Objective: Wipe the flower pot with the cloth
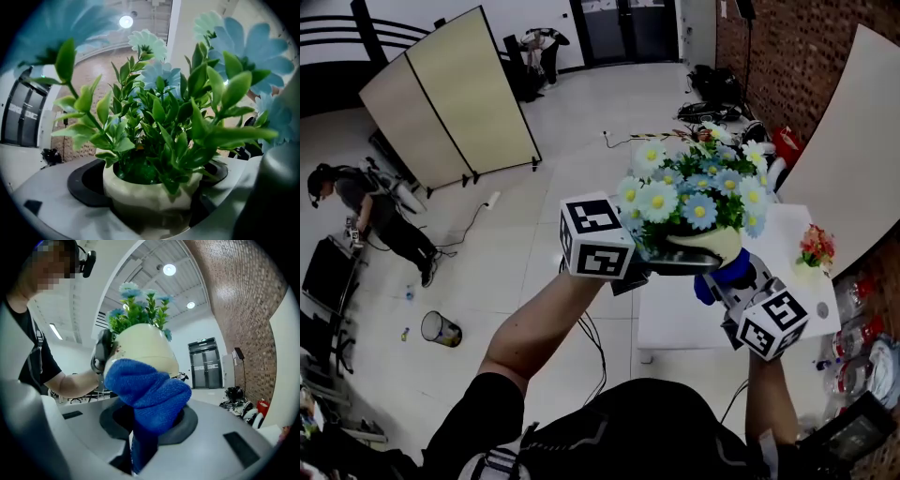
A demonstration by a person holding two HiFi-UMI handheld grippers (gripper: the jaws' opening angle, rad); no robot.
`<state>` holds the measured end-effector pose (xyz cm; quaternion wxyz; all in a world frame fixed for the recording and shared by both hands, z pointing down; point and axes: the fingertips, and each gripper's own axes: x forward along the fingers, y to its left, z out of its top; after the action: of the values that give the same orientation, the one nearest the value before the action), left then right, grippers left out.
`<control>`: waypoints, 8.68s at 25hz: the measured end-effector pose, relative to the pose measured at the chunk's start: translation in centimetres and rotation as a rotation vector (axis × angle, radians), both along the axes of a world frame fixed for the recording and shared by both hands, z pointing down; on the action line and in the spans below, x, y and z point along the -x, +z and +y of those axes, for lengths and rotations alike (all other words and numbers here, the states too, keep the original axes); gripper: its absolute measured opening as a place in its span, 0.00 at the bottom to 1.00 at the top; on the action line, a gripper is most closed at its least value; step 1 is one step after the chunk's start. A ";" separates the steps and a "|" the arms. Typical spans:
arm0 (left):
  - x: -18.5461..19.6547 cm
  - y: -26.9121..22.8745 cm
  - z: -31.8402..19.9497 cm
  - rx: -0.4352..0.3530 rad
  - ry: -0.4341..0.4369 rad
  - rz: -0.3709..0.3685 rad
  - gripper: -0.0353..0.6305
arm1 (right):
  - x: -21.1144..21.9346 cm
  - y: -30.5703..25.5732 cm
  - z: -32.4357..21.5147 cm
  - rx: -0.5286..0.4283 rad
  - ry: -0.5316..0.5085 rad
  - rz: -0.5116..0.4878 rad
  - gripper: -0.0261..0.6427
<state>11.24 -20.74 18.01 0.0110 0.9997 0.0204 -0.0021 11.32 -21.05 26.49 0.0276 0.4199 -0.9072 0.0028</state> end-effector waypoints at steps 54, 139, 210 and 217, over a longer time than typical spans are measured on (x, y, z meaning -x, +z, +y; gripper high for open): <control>1.8 2.1 -3.6 -0.030 -0.228 0.004 0.88 | 6.2 2.1 1.3 0.021 -0.102 0.090 0.17; 3.0 25.7 -1.4 0.076 -0.100 -0.069 0.88 | -8.6 3.3 3.7 0.018 0.262 0.015 0.17; 12.8 28.4 5.5 0.168 -0.396 -0.049 0.63 | -8.9 6.0 5.2 0.112 0.266 -0.036 0.17; 9.7 21.9 13.1 0.150 -0.666 0.023 0.14 | -11.9 3.0 13.4 0.034 0.128 -0.047 0.17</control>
<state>1.52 -7.62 39.92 0.0832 0.9477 -0.3075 -0.0182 23.26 -7.65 29.45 0.0134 0.4764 -0.8786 0.0299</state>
